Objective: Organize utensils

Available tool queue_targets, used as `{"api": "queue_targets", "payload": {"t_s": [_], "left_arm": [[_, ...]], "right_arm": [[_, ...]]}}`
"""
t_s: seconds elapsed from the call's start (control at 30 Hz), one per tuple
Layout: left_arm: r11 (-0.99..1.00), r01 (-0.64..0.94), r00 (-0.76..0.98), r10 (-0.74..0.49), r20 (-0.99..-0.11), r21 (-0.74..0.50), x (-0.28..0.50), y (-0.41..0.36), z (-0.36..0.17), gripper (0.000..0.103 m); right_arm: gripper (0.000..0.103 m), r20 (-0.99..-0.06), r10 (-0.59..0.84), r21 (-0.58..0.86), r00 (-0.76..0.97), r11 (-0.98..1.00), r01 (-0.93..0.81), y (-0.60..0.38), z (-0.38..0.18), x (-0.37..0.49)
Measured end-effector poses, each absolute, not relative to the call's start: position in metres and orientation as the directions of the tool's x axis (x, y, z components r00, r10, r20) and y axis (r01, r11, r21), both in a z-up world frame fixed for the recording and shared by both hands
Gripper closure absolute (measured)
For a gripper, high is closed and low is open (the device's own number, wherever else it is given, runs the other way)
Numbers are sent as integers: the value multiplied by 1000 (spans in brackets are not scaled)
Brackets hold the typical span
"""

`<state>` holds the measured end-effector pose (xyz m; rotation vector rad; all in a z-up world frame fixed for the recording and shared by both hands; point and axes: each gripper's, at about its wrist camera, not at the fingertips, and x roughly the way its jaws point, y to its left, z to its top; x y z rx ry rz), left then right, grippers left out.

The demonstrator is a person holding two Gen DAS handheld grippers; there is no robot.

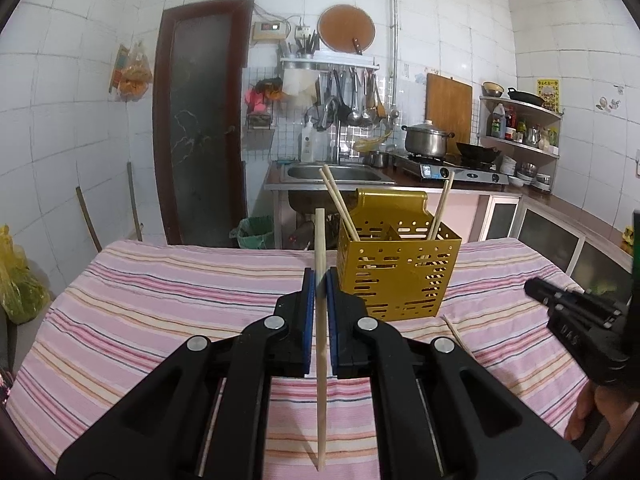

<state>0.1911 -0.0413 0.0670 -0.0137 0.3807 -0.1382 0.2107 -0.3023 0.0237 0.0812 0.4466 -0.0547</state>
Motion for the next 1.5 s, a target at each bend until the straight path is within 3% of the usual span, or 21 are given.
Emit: {"api": "queue_targets", "payload": {"t_s": [0.13, 0.2, 0.23, 0.43, 0.5, 0.63, 0.83, 0.9, 0.93, 1.2, 1.5], "left_arm": [[990, 132, 908, -144, -395, -58, 209, -38, 64, 98], [989, 133, 902, -147, -406, -61, 218, -38, 63, 98], [989, 131, 901, -145, -409, -62, 221, -37, 62, 98], [989, 131, 879, -150, -452, -74, 252, -34, 53, 98], [987, 130, 866, -157, -475, -90, 264, -33, 48, 98], [987, 128, 845, -161, -510, -99, 283, -34, 38, 98], [987, 127, 825, -161, -542, -100, 299, -35, 26, 98], [986, 127, 820, -165, -548, -106, 303, -35, 25, 98], [986, 126, 819, -164, -550, -107, 304, -35, 24, 98], [985, 126, 832, -168, -529, -114, 298, -32, 28, 98], [988, 132, 882, -156, -446, -86, 259, -35, 44, 98]], "right_arm": [[92, -507, -32, 71, 862, 994, 79, -307, 7, 232], [50, -540, -36, 69, 841, 994, 87, -309, 0, 245], [48, -546, -38, 68, 837, 994, 90, -308, -2, 249], [51, -643, -48, 30, 765, 996, 88, -305, -23, 285], [59, -669, -50, 10, 741, 997, 77, -302, -30, 293], [62, -719, -50, -15, 693, 998, 57, -294, -44, 309], [78, -766, -58, -43, 641, 998, 40, -284, -58, 320], [96, -761, -45, -32, 648, 999, 31, -282, -59, 321], [96, -761, -38, -22, 648, 999, 33, -283, -59, 321], [97, -677, 11, 103, 736, 992, 79, -298, -31, 297], [97, -451, 16, 180, 892, 981, 73, -307, 16, 241]]}}
